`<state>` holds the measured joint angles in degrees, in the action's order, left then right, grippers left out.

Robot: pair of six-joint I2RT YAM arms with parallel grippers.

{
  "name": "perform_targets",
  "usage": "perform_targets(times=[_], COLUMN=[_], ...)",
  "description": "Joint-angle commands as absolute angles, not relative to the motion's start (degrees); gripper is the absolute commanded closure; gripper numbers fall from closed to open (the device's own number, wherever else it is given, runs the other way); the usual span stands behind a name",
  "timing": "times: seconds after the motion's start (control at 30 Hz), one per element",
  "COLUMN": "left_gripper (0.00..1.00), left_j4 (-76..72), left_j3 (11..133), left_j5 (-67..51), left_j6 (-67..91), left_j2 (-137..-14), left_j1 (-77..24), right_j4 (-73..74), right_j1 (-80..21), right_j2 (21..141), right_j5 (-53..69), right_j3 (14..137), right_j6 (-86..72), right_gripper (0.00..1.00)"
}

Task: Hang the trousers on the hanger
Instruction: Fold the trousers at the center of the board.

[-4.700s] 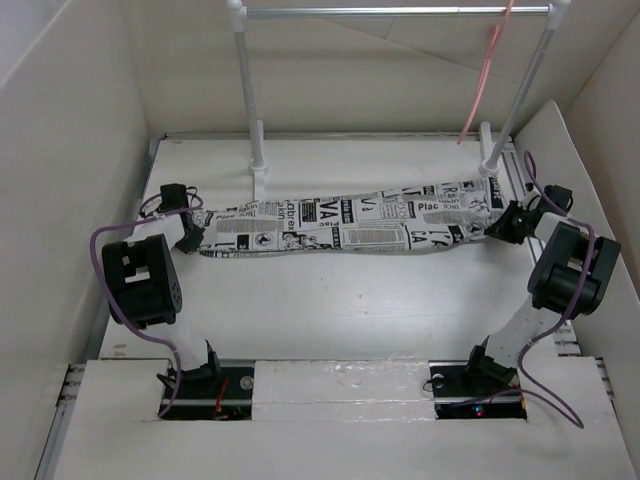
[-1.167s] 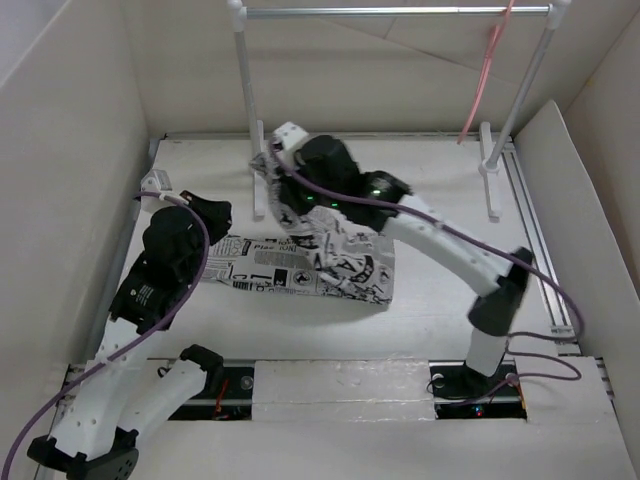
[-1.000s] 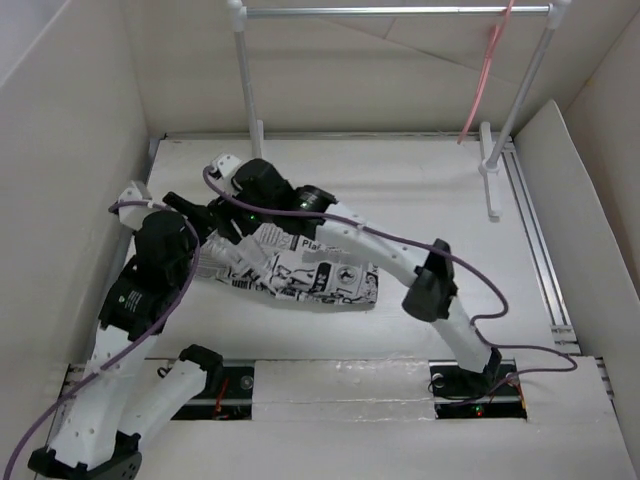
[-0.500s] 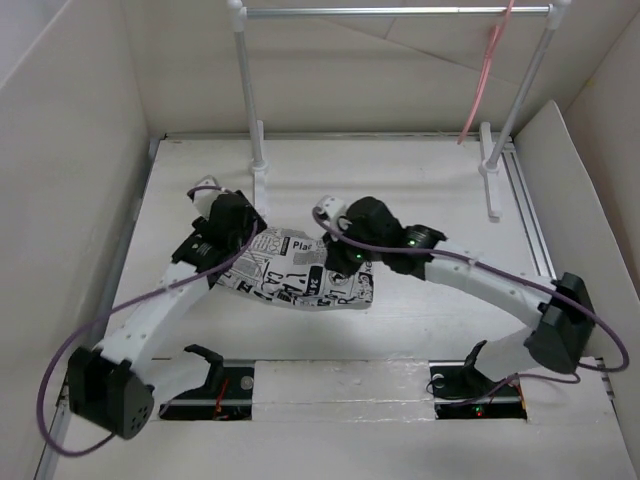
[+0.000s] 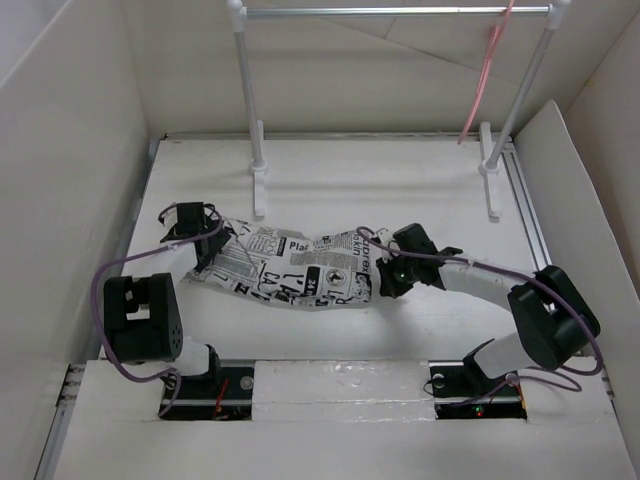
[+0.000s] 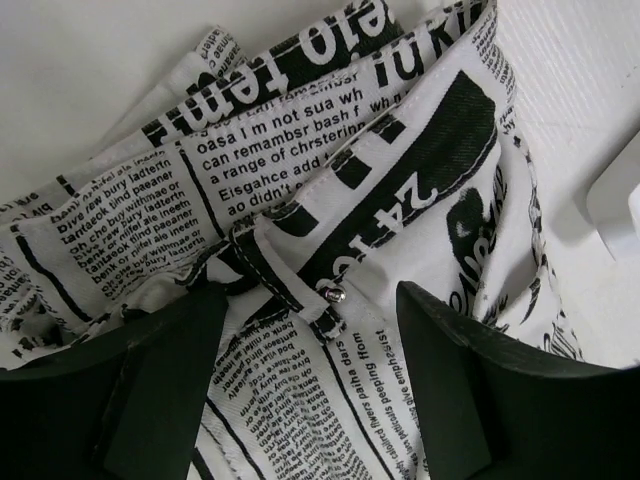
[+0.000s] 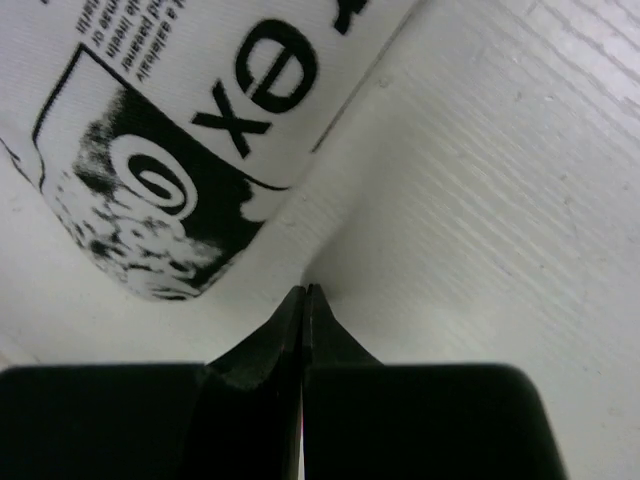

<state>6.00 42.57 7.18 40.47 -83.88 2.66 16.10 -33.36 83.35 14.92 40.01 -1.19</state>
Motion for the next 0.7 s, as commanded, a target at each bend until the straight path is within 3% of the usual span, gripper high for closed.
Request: perform_targets(times=[0.0, 0.2, 0.37, 0.43, 0.57, 0.67], left_gripper=[0.33, 0.32, 0.32, 0.32, 0.33, 0.33], left_j4=[10.7, 15.4, 21.5, 23.1, 21.8, 8.7], left_j3=[38.8, 31.6, 33.9, 36.2, 40.3, 32.6], left_j5=[4.2, 0.3, 2.9, 4.1, 2.7, -10.5], left_j6=[40.9, 49.5, 51.2, 51.0, 51.0, 51.5], left_j2=[-83.9, -69.6, -53.2, -48.5, -50.6, -51.4], left_j1=[4.0, 4.0, 4.0, 4.0, 0.9, 0.9], right_j4=[11.5, 17.6, 20.9, 19.0, 8.3, -1.8], right_j1=[-30.2, -26.7, -31.6, -33.5, -33.5, -31.3], right_j2=[83.1, 79.0, 70.1, 71.6, 82.0, 90.8], right_j5=[16.9, 18.6, 21.6, 24.9, 31.6, 35.8], right_j3=[38.2, 40.8, 50.4, 54.3, 59.7, 60.7], right_j6=[2.5, 6.1, 6.2, 5.5, 3.4, -2.3], right_gripper=[1.0, 1.0, 1.0, 1.0, 1.0, 1.0])
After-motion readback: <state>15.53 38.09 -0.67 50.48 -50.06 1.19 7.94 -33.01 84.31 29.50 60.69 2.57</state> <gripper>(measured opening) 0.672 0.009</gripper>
